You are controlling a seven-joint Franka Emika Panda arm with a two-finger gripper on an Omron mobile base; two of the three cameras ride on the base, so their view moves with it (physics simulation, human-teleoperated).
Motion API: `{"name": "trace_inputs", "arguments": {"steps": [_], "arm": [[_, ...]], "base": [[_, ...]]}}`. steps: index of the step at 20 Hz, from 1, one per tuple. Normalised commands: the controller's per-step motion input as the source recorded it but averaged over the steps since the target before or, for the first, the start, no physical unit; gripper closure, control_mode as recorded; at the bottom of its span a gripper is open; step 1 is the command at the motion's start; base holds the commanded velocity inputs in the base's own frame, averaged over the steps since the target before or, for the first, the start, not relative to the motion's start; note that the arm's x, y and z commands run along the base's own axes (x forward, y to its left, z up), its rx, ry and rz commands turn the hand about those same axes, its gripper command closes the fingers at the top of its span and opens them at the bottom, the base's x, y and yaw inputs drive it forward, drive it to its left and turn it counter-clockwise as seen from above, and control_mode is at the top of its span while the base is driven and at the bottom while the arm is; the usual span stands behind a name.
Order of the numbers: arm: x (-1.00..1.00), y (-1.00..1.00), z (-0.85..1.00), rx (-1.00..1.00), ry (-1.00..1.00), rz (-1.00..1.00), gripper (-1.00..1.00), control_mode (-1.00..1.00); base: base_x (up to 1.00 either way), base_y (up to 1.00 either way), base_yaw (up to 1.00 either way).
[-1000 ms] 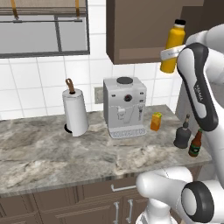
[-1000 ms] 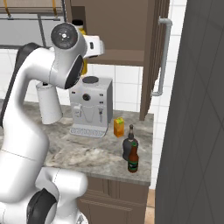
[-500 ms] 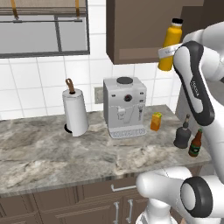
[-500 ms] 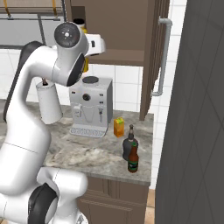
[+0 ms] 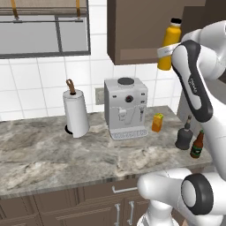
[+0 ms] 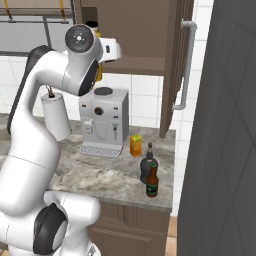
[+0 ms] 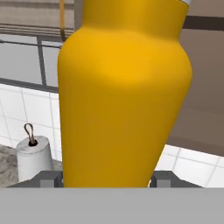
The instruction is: Sort all alcoholic drinks to one cabinet, and non-alcoholic drinks to the other.
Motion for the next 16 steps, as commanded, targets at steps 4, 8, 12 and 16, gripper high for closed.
{"name": "trace_inputs", "arguments": {"steps": [4, 8, 12, 16], "arm": [[0.15, 0.00, 0.00, 0.00, 0.00, 0.00, 1.00, -1.00], [0.17, 0.00, 0.00, 0.00, 0.00, 0.00, 1.00, -1.00], [0.20, 0.00, 0.00, 0.00, 0.00, 0.00, 1.00, -1.00], [0.22, 0.00, 0.00, 0.00, 0.00, 0.00, 1.00, -1.00]], "base": [[0.00, 0.00, 0.00], [0.00, 0.00, 0.00], [0.00, 0.00, 0.00], [0.00, 0.00, 0.00]]}}
